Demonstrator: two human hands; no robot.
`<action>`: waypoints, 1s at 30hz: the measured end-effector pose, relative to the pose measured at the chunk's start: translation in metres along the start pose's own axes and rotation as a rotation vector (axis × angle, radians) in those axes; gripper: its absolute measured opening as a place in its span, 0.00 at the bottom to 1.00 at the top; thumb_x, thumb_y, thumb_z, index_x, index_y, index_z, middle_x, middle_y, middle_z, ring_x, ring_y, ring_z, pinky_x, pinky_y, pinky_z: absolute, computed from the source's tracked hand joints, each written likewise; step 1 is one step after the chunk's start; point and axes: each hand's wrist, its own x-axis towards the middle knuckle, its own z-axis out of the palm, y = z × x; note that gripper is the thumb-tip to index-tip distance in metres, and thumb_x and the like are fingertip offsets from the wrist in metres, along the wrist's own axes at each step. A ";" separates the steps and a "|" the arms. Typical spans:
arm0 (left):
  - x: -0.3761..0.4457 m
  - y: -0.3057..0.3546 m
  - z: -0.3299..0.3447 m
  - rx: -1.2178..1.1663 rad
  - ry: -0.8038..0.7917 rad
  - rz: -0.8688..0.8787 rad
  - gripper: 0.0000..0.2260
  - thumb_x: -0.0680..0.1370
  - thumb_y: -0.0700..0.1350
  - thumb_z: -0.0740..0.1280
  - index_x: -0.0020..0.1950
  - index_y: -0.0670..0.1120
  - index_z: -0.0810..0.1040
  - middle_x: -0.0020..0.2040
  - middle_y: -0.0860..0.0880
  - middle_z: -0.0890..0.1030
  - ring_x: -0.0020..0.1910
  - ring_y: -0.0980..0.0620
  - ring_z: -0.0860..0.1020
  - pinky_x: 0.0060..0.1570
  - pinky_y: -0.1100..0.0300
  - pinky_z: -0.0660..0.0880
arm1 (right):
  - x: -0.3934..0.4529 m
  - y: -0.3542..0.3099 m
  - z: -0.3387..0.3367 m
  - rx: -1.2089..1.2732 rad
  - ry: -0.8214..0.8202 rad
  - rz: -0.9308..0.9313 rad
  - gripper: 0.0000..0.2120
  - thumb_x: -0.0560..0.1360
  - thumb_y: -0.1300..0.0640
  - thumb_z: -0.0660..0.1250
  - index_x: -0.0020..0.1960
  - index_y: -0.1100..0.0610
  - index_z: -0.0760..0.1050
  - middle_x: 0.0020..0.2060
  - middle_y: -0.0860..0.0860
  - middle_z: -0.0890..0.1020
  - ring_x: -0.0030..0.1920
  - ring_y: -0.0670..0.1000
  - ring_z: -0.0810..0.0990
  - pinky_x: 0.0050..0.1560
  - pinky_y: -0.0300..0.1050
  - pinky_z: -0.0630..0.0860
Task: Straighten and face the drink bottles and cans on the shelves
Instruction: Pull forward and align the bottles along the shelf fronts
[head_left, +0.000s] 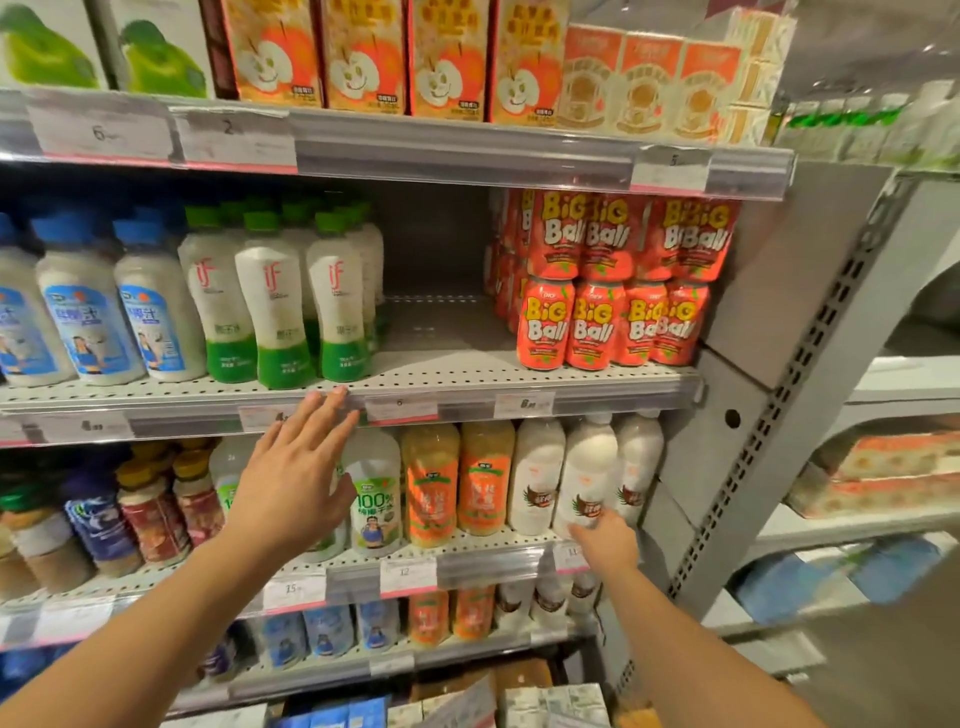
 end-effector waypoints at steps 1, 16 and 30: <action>0.001 0.001 0.000 0.004 -0.001 -0.001 0.36 0.74 0.54 0.73 0.80 0.48 0.65 0.83 0.50 0.54 0.82 0.47 0.53 0.75 0.42 0.61 | 0.006 0.001 0.000 -0.058 0.005 0.004 0.23 0.72 0.47 0.74 0.60 0.59 0.78 0.55 0.59 0.84 0.56 0.62 0.82 0.54 0.52 0.80; 0.002 -0.004 0.009 -0.030 0.034 0.025 0.31 0.73 0.58 0.63 0.75 0.48 0.72 0.83 0.50 0.53 0.82 0.46 0.53 0.73 0.40 0.66 | 0.030 -0.005 0.006 -0.299 0.104 -0.058 0.16 0.77 0.46 0.71 0.53 0.58 0.77 0.48 0.57 0.84 0.50 0.60 0.83 0.40 0.46 0.73; -0.021 -0.044 -0.008 -0.223 0.155 -0.049 0.23 0.76 0.44 0.71 0.71 0.50 0.75 0.76 0.49 0.70 0.74 0.45 0.68 0.71 0.46 0.68 | -0.063 -0.022 0.065 -0.191 -0.047 -0.372 0.09 0.79 0.50 0.68 0.40 0.50 0.76 0.34 0.44 0.78 0.38 0.49 0.76 0.38 0.45 0.71</action>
